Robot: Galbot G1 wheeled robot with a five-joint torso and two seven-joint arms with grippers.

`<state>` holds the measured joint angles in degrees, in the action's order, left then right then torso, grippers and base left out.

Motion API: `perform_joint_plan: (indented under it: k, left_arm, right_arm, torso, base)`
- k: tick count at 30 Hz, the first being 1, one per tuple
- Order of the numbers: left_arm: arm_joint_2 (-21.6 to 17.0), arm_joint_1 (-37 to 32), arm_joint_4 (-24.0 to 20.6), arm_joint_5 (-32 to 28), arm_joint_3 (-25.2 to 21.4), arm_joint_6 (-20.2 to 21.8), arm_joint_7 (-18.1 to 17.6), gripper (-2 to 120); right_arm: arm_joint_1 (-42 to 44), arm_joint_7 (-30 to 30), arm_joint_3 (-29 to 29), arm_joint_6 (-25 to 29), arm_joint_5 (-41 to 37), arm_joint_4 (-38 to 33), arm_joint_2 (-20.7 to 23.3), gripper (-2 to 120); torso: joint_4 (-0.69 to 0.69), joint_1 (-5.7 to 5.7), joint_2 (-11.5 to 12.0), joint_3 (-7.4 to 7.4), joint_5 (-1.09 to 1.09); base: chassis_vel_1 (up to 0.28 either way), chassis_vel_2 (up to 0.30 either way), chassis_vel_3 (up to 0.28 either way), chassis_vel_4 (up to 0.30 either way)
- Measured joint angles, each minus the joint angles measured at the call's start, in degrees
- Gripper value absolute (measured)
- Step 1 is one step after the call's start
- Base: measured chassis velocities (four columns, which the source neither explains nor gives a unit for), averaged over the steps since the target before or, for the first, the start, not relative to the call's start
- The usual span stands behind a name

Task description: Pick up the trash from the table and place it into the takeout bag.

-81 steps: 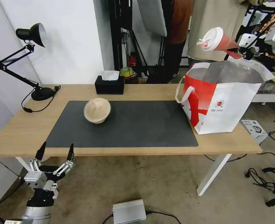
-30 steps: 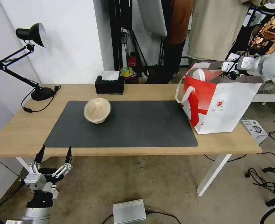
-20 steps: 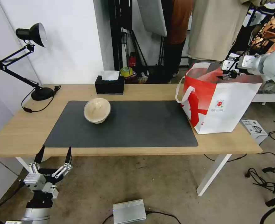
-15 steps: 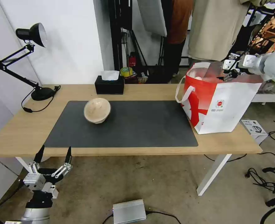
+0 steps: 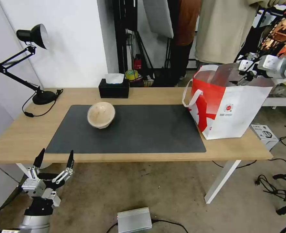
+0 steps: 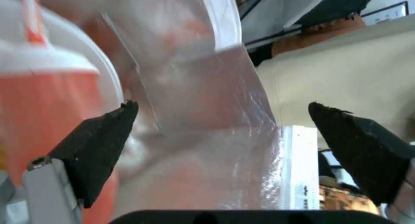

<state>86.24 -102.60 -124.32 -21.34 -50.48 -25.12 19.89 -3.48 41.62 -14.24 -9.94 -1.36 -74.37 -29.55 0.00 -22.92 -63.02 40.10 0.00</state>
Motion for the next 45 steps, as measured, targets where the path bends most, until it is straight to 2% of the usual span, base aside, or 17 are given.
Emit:
perform_joint_plan:
  k: [3,5,8,9,11,13,14,17,24,28,30,32,38,45]
  left_arm:
    - [-0.27,-0.06,-0.44,0.04,0.07,0.19,-0.03,100]
    - [-0.28,-0.05,-0.52,0.07,0.13,0.25,-0.03,100]
    - [-0.28,-0.07,-0.87,0.29,0.53,0.55,-0.1,100]
    - [-0.28,-0.07,-0.87,0.29,0.53,0.55,-0.1,100]
    - [-0.33,-0.14,-1.09,0.53,0.82,0.61,-0.1,100]
    - [-0.38,-0.14,-1.39,0.63,0.9,0.62,0.11,100]
    - [-0.38,-0.14,-1.39,0.63,0.9,0.62,0.11,100]
    - [-0.36,-0.17,-1.77,0.67,1.07,0.63,0.35,100]
    - [-0.34,-0.19,-1.86,0.71,1.35,0.63,0.37,100]
    - [-0.28,0.04,-1.69,0.7,1.9,0.53,0.37,100]
    - [-0.28,0.06,-1.68,0.7,1.93,0.52,0.36,100]
    - [-0.24,0.47,-1.66,0.71,2.2,0.41,0.36,100]
    - [-0.07,1.86,-2.23,0.72,2.66,0.04,0.27,100]
    - [-0.15,2.28,-2.87,0.91,2.74,0.04,0.23,100]
  right_arm:
    - [5.83,-5.18,3.51,-2.49,-9.94,-6.81,2.72,100]
    - [7.85,-7.58,4.69,-2.97,-13.01,-8.68,3.27,100]
    - [15.78,-20.02,8.7,-3.66,-25.36,-15.76,4.6,100]
    - [15.78,-20.02,8.7,-3.66,-25.36,-15.76,4.6,100]
    - [20.45,-28.39,10.54,-3.44,-31.89,-19.93,4.74,100]
    - [23.32,-34.33,11.82,-2.51,-35.24,-22.93,4.53,100]
    - [23.32,-34.33,11.82,-2.51,-35.24,-22.93,4.53,100]
    - [26.71,-41.86,13.38,-0.16,-38.02,-26.95,3.84,100]
    - [33.38,-49.66,17.01,3.99,-38.56,-32.48,1.15,100]
    - [42.19,-55.26,20.92,9.2,-36.86,-34.84,-2.88,100]
    - [42.68,-55.39,21.16,9.42,-36.72,-34.9,-3.09,100]
    - [49.05,-56.88,24.51,12.8,-33.9,-35.51,-6.16,100]
    - [57.32,-57.41,29.0,17.79,-28.19,-36.77,-10.99,100]
    - [62.28,-57.9,30.48,18.91,-22.75,-38.78,-15.02,100]
  torso:
    - [0.0,0.0,0.0,0.0,-0.02]
    - [0.0,0.0,0.0,0.0,-0.01]
    - [-0.01,0.0,0.0,-0.01,0.0]
    - [-0.01,0.0,0.0,-0.01,0.0]
    - [0.0,0.0,0.0,0.0,0.0]
    - [0.01,0.0,0.0,0.0,0.0]
    - [0.01,0.0,0.0,0.0,0.0]
    - [-0.01,0.0,0.0,0.0,-0.01]
    - [0.01,0.0,-0.01,0.0,-0.02]
    - [0.01,0.0,0.0,0.0,-0.01]
    - [0.01,0.0,0.0,0.0,0.0]
    - [0.0,0.0,0.0,0.0,0.0]
    - [0.0,0.0,0.0,0.0,-0.01]
    - [0.0,0.0,0.0,0.0,-0.01]
  base:
    - [0.0,0.0,0.0,0.0]
    - [0.0,0.0,0.0,0.0]
    - [0.0,0.0,0.0,0.0]
    - [0.0,0.0,0.0,0.0]
    - [0.0,0.0,0.0,0.0]
    - [0.0,0.0,0.0,0.0]
    - [0.0,0.0,0.0,0.0]
    - [0.0,0.0,0.0,0.0]
    - [0.0,0.0,0.0,0.0]
    - [0.0,0.0,0.0,0.0]
    - [0.0,0.0,0.0,0.0]
    - [0.0,0.0,0.0,0.0]
    - [0.0,0.0,0.0,0.0]
    - [0.0,0.0,0.0,0.0]
